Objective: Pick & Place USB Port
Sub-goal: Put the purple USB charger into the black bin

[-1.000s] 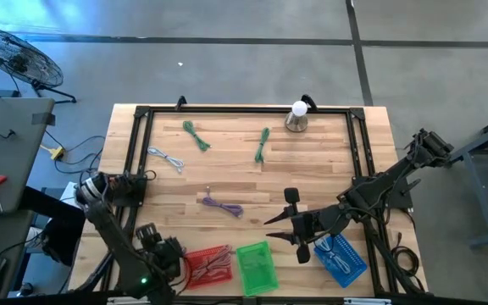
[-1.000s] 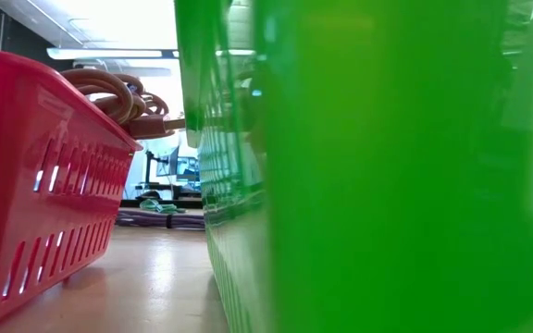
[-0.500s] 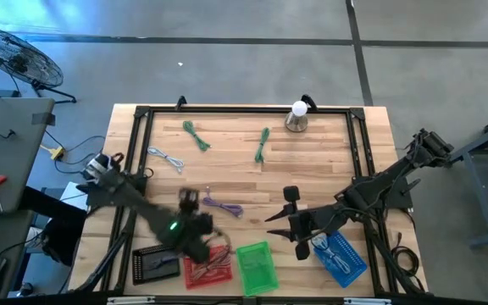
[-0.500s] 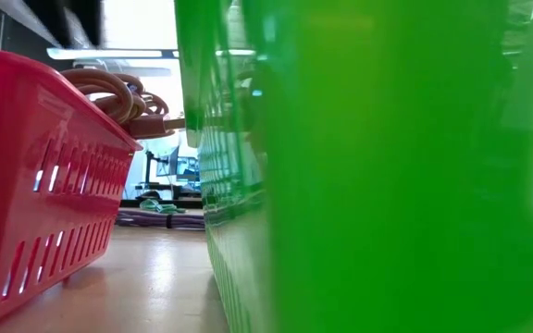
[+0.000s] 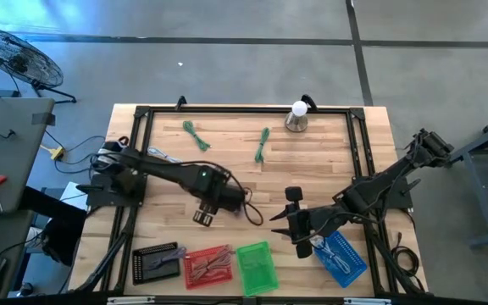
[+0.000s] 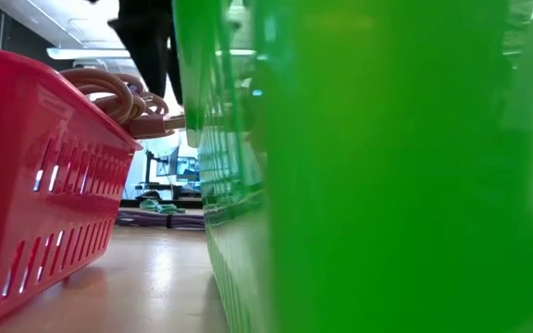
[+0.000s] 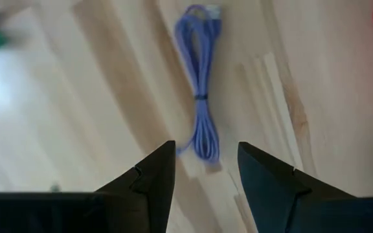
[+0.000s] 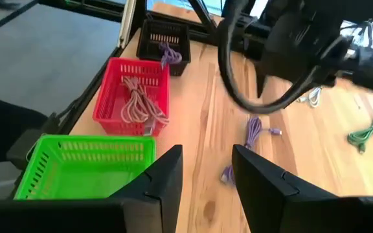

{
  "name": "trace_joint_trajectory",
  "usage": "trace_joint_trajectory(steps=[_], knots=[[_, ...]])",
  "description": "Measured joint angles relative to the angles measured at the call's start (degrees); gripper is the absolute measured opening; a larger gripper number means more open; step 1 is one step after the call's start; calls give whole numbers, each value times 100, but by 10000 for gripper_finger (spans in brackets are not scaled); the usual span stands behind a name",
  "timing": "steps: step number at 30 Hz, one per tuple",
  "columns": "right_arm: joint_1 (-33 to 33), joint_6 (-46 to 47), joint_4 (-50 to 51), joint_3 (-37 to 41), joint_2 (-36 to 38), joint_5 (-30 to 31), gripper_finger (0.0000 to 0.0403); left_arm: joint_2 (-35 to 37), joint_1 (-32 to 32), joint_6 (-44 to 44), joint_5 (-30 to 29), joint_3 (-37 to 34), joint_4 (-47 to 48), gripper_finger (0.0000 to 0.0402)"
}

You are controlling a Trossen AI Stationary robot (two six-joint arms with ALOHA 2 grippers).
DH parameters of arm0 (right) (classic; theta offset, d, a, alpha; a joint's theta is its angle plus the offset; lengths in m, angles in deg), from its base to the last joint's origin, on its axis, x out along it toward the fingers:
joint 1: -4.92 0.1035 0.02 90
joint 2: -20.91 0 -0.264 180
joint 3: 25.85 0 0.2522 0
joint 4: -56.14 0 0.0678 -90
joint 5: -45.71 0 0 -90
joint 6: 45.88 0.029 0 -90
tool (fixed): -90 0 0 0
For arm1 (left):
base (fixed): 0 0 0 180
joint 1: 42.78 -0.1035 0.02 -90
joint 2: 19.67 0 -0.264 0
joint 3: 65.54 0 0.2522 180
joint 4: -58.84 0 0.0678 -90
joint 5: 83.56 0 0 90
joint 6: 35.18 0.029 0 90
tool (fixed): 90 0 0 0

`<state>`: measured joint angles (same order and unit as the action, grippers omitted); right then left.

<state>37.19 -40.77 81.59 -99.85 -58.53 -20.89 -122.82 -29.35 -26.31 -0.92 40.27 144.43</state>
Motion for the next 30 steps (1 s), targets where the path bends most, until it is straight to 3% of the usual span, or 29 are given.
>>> trace_joint_trajectory(steps=[5,11,30], knots=[[0,-7,7,190,0,-104,126,-9,-206,432,411,-712,-740,160],[-13,-120,-74,385,0,-126,126,-13,-349,338,866,-1389,-1651,160],[-46,-167,-123,395,0,-173,126,-13,-672,-94,779,-2920,-3420,159]])
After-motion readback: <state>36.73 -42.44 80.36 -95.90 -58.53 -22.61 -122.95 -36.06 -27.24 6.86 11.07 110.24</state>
